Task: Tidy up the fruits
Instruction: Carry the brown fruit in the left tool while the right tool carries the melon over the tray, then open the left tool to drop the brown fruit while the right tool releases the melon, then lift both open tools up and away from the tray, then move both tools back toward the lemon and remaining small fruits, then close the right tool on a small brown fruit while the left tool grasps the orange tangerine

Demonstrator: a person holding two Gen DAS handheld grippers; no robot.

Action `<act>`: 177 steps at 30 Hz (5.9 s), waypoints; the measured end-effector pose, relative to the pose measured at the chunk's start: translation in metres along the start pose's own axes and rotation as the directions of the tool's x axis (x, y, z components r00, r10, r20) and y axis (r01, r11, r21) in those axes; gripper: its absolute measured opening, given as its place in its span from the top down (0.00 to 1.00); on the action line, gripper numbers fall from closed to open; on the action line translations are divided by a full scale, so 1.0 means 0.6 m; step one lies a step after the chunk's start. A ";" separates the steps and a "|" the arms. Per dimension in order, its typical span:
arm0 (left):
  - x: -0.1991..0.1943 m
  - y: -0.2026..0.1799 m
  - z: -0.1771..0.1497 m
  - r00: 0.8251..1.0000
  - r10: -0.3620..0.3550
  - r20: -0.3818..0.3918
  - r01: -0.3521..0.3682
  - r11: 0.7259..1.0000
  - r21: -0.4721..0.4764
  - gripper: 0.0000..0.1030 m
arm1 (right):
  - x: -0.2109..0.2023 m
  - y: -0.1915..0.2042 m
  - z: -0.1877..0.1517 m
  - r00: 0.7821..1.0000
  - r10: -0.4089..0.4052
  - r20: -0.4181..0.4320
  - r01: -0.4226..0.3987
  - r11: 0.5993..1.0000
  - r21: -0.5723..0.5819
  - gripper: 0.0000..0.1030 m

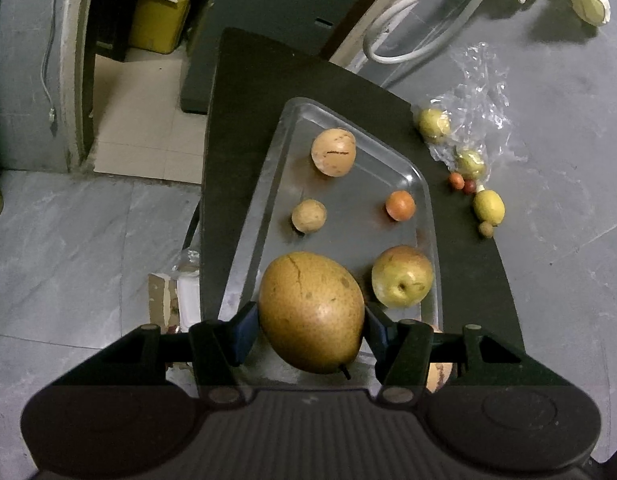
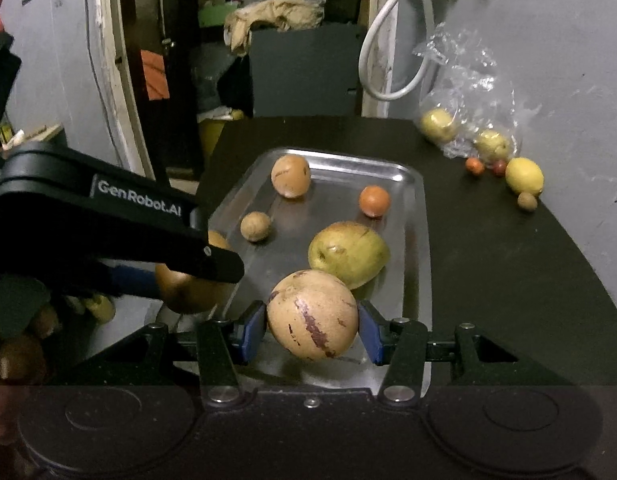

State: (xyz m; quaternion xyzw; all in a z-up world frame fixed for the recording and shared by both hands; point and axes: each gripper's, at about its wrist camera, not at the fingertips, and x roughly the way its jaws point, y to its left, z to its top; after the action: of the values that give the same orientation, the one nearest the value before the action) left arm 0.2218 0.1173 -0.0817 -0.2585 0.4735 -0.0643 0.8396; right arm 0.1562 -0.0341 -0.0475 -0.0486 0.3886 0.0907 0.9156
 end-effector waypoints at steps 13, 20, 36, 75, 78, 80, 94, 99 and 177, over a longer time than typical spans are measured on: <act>0.016 0.002 -0.017 0.998 0.022 -0.065 -0.021 1.000 0.021 0.41 | 0.028 -0.003 -0.007 0.997 0.024 -0.075 -0.023 1.000 0.014 0.50; 0.016 0.001 -0.020 0.997 0.024 -0.074 -0.022 0.999 0.034 0.41 | 0.032 -0.003 -0.012 0.996 0.032 -0.086 -0.030 0.999 0.019 0.50; -0.018 -0.005 -0.028 0.999 0.011 -0.042 -0.009 0.998 0.057 0.22 | 0.014 -0.013 -0.015 0.999 0.000 -0.055 0.000 1.000 0.012 0.23; -0.069 -0.092 -0.098 0.981 0.195 -0.015 -0.168 0.878 0.449 0.01 | -0.052 -0.103 -0.058 0.975 -0.221 0.008 0.221 0.974 0.052 0.01; -0.064 -0.107 -0.101 0.980 0.200 -0.021 -0.168 0.872 0.460 0.01 | -0.053 -0.108 -0.058 0.974 -0.225 0.011 0.224 0.974 0.045 0.01; -0.061 -0.117 -0.103 0.979 0.205 -0.024 -0.170 0.867 0.468 0.01 | -0.053 -0.116 -0.059 0.974 -0.226 0.006 0.225 0.973 0.044 0.01; -0.036 -0.200 -0.098 0.968 0.247 -0.039 -0.190 0.827 0.529 0.01 | -0.036 -0.195 -0.062 0.968 -0.251 0.000 0.247 0.952 0.179 0.01; -0.023 -0.223 -0.089 0.976 0.211 -0.047 -0.164 0.866 0.473 0.01 | -0.028 -0.236 -0.059 0.963 -0.268 0.011 0.259 0.941 0.216 0.01; 0.470 -0.438 0.213 0.989 0.133 0.059 -0.143 0.819 0.556 0.22 | 0.258 -0.434 0.125 0.983 -0.171 0.072 0.152 0.964 0.220 0.57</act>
State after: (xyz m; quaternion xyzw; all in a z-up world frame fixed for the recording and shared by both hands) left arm 0.5169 -0.1599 -0.1129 0.0324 0.4439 -0.1365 0.8850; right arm 0.3674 -0.2571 -0.1020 0.0227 0.3488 -0.0244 0.9366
